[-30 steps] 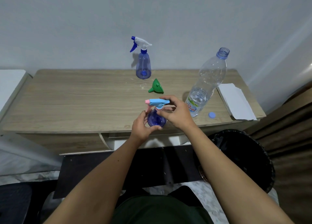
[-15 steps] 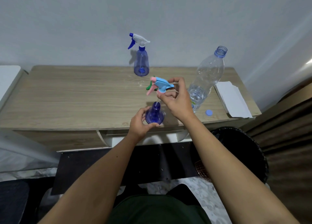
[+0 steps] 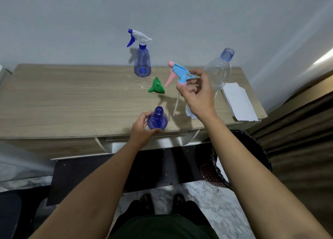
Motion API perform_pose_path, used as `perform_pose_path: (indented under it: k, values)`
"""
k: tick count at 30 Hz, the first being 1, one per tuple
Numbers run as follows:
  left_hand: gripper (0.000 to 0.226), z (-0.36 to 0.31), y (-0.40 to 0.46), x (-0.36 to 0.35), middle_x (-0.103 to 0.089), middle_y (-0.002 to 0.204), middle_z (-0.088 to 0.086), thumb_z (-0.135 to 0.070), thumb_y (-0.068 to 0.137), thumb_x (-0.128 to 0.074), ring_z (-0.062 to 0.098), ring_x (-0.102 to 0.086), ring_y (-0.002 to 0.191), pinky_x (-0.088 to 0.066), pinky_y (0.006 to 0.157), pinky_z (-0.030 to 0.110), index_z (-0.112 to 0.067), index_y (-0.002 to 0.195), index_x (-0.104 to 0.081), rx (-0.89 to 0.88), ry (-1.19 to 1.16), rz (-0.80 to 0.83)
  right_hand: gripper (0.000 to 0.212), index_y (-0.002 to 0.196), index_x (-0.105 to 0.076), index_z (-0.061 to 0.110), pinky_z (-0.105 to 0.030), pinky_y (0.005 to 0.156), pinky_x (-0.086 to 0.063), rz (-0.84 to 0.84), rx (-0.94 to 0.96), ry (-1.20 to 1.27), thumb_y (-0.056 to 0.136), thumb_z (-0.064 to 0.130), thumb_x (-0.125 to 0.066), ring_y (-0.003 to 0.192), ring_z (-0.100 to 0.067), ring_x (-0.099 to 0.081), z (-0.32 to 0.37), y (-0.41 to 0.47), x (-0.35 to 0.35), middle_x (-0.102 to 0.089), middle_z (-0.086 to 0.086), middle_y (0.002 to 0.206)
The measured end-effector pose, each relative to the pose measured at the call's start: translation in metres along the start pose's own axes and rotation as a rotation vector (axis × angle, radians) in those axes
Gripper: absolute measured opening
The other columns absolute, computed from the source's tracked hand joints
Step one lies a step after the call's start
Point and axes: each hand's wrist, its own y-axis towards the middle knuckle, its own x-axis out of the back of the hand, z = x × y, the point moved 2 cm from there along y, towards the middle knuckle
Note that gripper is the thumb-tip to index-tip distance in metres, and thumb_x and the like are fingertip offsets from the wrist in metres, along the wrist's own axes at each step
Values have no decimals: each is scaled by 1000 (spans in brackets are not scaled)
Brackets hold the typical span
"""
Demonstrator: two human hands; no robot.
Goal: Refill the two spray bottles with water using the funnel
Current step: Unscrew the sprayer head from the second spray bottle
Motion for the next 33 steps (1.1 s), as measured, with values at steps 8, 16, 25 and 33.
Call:
perform_pose_path:
  k: [8,16,25,33]
  values:
    - [87,1,4,0,-73,123,4,-15,59,-101,-5,-70,107,-54,96,18,-11,135,-57,10,55,24,47,131,-62,23,-27,72,-54,66,-172,-248,89,13,-80,60,-4,-55,-96,-25,-7,-62,7,84]
    - [91,3,2,-2,-67,131,5,-22,59,-96,1,-66,116,-51,102,19,-5,138,-55,9,76,0,55,148,-53,11,-13,75,-45,69,-313,-327,97,17,-73,72,1,-56,-134,-20,-25,-58,13,85]
    - [99,-1,-1,-1,-66,139,2,-41,55,-95,14,-65,127,-53,109,33,-12,141,-55,-9,78,1,60,153,-51,15,-39,104,-51,156,-259,-529,96,21,-69,113,-30,-67,-151,-13,-39,-72,-13,123]
    - [88,2,1,-1,-64,140,4,-9,67,-98,8,-63,126,-49,106,19,-8,143,-54,-5,99,-1,56,150,-54,12,-44,105,-53,146,-215,-563,97,22,-69,116,-30,-68,-151,-15,-39,-72,-14,128]
